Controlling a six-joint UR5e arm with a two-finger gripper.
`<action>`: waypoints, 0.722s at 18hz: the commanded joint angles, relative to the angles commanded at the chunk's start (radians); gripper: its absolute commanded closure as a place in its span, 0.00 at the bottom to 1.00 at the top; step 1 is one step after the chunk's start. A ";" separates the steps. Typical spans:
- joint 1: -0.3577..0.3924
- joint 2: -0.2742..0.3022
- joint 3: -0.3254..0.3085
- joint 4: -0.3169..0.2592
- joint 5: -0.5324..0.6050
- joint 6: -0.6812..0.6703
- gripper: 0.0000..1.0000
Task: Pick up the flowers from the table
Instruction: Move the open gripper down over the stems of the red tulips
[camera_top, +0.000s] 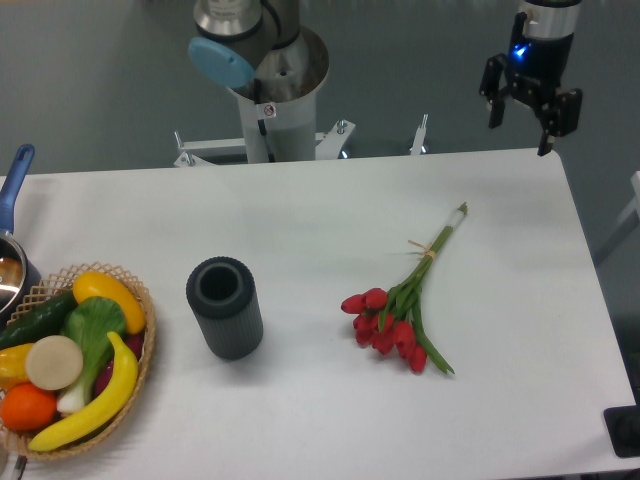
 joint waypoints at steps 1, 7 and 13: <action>-0.002 0.003 -0.003 0.005 0.002 0.000 0.00; -0.032 0.003 -0.015 0.006 0.009 -0.087 0.00; -0.162 -0.057 -0.032 0.070 0.002 -0.458 0.00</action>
